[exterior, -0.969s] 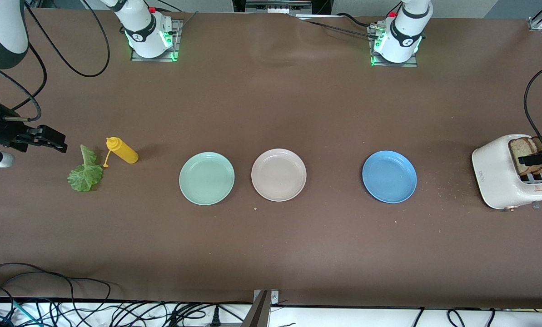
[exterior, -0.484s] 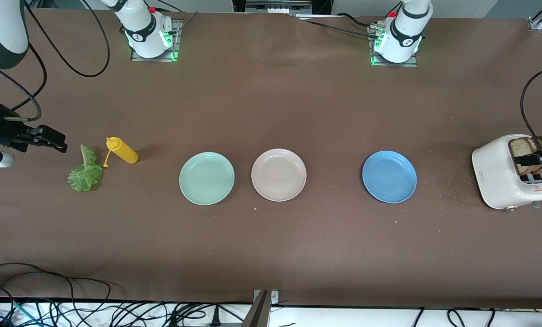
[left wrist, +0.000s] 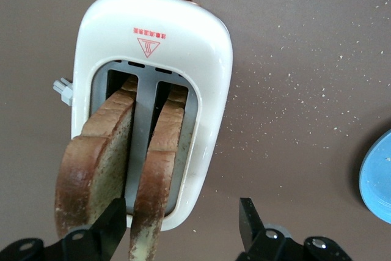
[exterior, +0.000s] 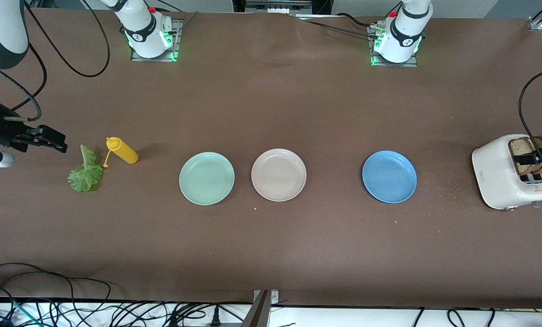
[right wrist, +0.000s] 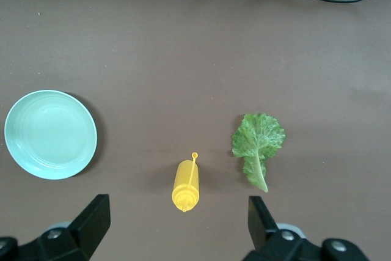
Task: Make sandwich on beige plate with both arms
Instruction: 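Lower the left gripper onto the bread slice in the toaster, then grasp the bread slice with the left gripper and lift it out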
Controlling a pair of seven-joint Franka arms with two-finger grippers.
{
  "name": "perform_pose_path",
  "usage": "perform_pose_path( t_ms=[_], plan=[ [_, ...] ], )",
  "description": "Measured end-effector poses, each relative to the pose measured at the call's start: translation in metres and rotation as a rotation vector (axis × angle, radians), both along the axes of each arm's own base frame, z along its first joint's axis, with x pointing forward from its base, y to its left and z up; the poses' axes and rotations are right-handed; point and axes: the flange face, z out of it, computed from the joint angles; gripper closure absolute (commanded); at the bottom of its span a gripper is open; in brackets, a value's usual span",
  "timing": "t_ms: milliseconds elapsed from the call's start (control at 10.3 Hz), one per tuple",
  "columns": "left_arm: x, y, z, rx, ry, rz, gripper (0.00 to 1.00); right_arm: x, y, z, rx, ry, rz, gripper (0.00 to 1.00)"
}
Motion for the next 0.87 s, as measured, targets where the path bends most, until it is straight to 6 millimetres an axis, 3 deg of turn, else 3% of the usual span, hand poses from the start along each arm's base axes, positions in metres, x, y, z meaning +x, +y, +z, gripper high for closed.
perform_pose_path(
  t_ms=[581, 678, 872],
  plan=[
    [-0.0026, 0.0048, -0.0015, 0.039, 0.022, -0.037, 0.58, 0.0, 0.0, 0.0, 0.0, 0.0, 0.0, 0.0],
    [-0.0032, 0.005, -0.0026, 0.041, 0.027, -0.046, 0.65, 0.0, 0.0, 0.0, 0.0, 0.0, 0.0, 0.0],
    [-0.0035, 0.0049, -0.0035, 0.038, 0.028, -0.055, 0.98, 0.0, 0.0, -0.0001, 0.0, 0.0, 0.0, 0.0]
  ],
)
